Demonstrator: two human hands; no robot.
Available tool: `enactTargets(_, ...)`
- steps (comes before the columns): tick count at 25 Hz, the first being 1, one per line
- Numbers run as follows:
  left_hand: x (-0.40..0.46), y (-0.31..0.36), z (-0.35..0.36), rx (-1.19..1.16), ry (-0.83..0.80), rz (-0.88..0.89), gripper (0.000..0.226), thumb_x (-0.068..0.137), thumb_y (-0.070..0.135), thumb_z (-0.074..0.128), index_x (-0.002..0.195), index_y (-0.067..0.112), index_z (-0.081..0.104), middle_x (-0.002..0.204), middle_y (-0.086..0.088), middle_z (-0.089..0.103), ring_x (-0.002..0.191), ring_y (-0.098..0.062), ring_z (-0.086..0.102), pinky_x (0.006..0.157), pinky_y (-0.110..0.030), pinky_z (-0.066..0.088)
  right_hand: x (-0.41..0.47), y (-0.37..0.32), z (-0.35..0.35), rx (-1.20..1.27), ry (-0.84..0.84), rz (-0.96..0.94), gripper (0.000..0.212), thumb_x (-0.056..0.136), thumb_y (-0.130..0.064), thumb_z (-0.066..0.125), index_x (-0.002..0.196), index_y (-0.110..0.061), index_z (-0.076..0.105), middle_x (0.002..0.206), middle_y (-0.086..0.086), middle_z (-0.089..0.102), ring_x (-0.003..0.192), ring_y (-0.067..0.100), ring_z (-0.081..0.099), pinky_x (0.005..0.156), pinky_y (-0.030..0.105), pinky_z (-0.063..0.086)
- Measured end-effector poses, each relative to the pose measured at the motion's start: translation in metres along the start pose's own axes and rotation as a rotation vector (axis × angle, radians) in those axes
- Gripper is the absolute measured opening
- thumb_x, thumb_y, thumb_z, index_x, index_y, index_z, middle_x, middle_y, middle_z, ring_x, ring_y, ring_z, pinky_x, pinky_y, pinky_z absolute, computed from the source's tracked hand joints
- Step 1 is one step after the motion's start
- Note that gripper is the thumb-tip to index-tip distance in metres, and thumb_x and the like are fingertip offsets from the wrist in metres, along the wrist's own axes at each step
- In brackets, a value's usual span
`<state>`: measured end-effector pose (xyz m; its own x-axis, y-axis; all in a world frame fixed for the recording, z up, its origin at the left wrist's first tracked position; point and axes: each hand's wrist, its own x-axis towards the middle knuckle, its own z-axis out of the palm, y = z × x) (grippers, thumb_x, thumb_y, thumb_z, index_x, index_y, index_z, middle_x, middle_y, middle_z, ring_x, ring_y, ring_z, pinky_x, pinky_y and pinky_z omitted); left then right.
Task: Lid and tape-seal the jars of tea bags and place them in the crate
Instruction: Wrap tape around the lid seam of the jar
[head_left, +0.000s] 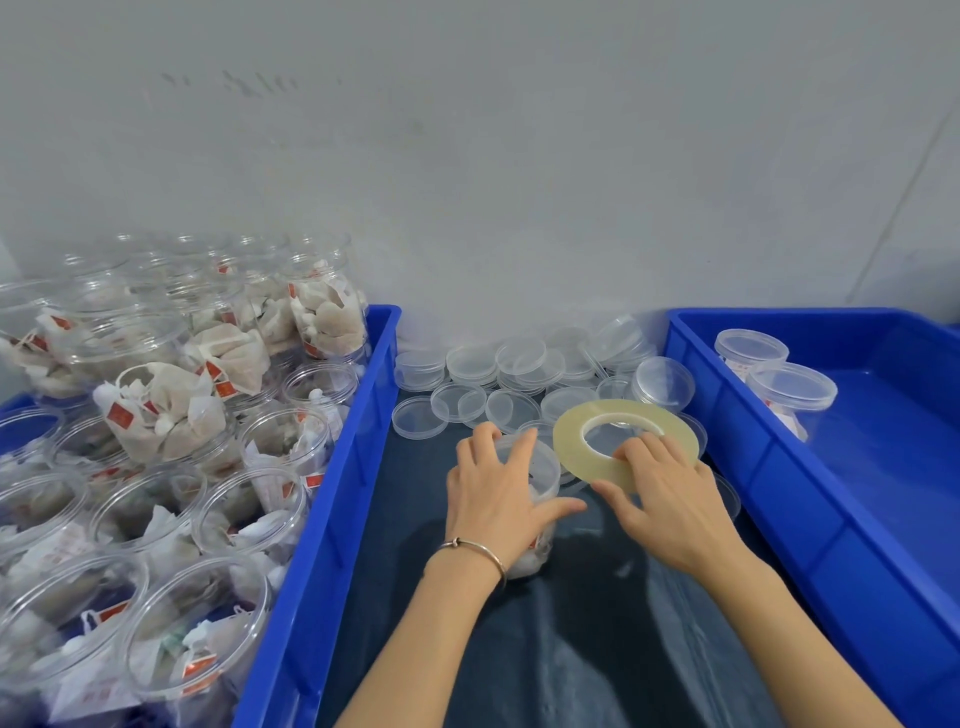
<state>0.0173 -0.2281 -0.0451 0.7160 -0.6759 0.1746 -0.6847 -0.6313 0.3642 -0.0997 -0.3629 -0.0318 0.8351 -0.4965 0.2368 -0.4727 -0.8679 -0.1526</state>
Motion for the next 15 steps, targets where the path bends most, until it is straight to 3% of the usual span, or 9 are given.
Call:
enactTargets(7, -0.002, -0.002, -0.002, 0.053, 0.014, 0.048, 0.076, 0.078, 0.073, 0.048, 0.141, 0.035, 0.026, 0.148, 0.006, 0.022, 0.13, -0.023, 0.024, 0.1, -0.041, 0.031, -0.009, 0.002, -0.001, 0.013, 0.063, 0.0, 0.035, 0.093, -0.053, 0.041, 0.11, -0.023, 0.048, 0.111, -0.011, 0.045, 0.109, 0.011, 0.042, 0.084, 0.033, 0.035)
enactTargets(11, -0.002, -0.011, -0.006, 0.079, -0.052, 0.124, 0.092, 0.073, 0.062, 0.065, 0.146, 0.034, 0.016, 0.148, 0.005, 0.019, 0.131, -0.023, 0.024, 0.099, -0.041, 0.035, -0.009, 0.0, -0.002, 0.034, 0.094, 0.006, 0.034, 0.092, -0.05, 0.047, 0.107, -0.02, 0.052, 0.107, -0.009, 0.048, 0.106, 0.014, 0.045, 0.083, 0.034, 0.036)
enactTargets(15, 0.001, -0.015, -0.008, 0.094, -0.08, 0.104, 0.101, 0.072, 0.057, 0.069, 0.149, 0.031, 0.009, 0.148, 0.001, 0.017, 0.132, -0.024, 0.024, 0.098, -0.041, 0.035, -0.018, 0.004, -0.004, 0.065, 0.199, -0.026, 0.033, 0.09, -0.042, 0.054, 0.098, -0.011, 0.06, 0.098, -0.002, 0.056, 0.095, 0.022, 0.053, 0.075, 0.039, 0.039)
